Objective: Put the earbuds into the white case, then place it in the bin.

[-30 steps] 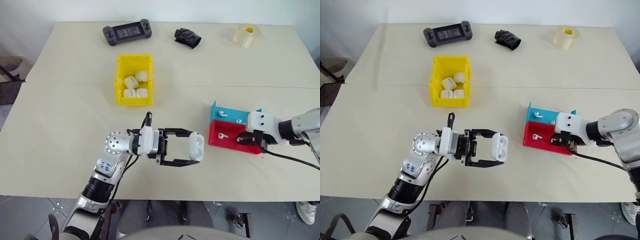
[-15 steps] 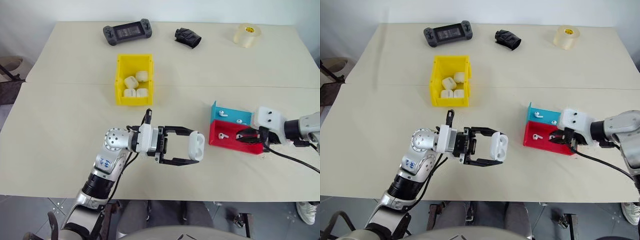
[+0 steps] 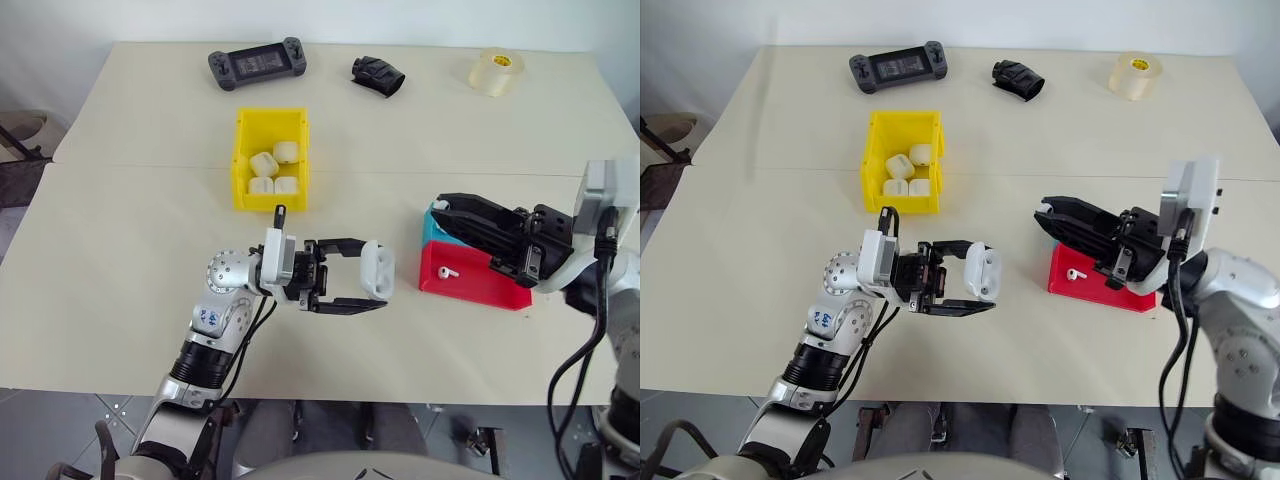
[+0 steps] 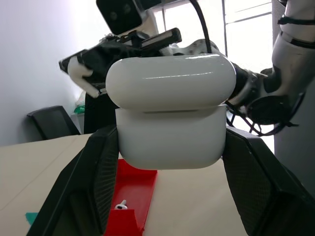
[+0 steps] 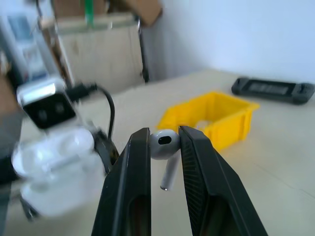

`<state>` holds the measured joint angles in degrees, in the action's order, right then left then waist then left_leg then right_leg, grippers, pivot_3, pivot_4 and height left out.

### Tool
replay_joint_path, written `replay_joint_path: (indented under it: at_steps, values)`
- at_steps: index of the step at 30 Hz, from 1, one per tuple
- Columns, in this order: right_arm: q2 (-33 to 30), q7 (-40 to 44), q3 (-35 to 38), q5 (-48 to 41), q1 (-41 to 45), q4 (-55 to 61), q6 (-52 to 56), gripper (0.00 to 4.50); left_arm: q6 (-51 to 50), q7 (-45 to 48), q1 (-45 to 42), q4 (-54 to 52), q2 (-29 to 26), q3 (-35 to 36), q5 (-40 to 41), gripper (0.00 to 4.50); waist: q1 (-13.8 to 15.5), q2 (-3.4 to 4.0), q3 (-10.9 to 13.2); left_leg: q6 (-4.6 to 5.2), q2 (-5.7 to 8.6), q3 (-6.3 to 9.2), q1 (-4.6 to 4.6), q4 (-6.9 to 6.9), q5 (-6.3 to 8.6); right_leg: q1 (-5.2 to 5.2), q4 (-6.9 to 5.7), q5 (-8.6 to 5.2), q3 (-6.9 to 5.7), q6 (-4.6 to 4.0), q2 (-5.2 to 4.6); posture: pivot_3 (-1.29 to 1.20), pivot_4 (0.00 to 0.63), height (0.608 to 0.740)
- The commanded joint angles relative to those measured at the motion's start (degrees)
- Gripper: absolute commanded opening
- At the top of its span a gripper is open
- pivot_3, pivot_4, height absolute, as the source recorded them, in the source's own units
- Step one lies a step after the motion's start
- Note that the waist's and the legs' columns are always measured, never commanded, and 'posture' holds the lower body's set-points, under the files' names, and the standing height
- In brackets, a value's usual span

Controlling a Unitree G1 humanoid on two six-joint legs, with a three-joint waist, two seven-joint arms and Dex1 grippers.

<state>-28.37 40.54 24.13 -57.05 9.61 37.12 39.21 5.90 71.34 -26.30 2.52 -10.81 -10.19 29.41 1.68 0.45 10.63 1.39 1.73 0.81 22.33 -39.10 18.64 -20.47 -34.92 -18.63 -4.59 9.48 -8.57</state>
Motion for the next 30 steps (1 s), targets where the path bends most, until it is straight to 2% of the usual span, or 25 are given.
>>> replay_joint_path:
  at_steps: [1, 10, 17, 30]
  values:
    - [4.9, -6.8, -1.7, -2.6, -2.5, 6.0, -4.2, 0.48, -0.8, 0.1, -2.0, 0.0, 1.6, 0.9, 2.3, 2.78, -0.2, 0.02, 0.0, 0.0, 0.02, -0.01, 0.0, 0.0, 0.0, -0.02, -0.03, 0.0, 0.01, 0.0, 0.0, 0.0, 0.15, 0.74]
    - [11.0, -7.4, -11.9, 4.2, -9.9, 9.4, -13.2, 0.48, -3.0, 1.8, -4.8, 2.0, 2.9, 1.6, 3.0, 2.78, -0.4, 0.02, 0.0, 0.0, 0.24, -0.08, -0.04, 0.03, 0.0, -0.1, -0.13, 0.0, 0.12, -0.01, 0.06, 0.0, 0.15, 0.74]
    - [13.2, -7.2, -17.2, 8.5, -10.7, 7.9, -19.5, 0.48, -4.6, 1.5, -5.5, 1.7, 3.6, 2.1, 3.0, 2.78, -0.4, 0.02, 0.0, 0.0, 0.24, -0.06, -0.05, 0.03, 0.0, -0.11, -0.14, 0.0, 0.13, -0.01, 0.07, 0.0, 0.15, 0.74]
    - [13.3, -7.2, -20.0, 9.4, -8.2, 5.7, -22.9, 0.48, -6.8, 2.1, -5.5, 0.9, 2.5, 2.1, 2.7, 2.78, -0.4, 0.02, 0.0, 0.0, 0.24, -0.05, -0.04, 0.04, 0.0, -0.11, -0.14, -0.01, 0.13, -0.01, 0.07, 0.0, 0.15, 0.74]
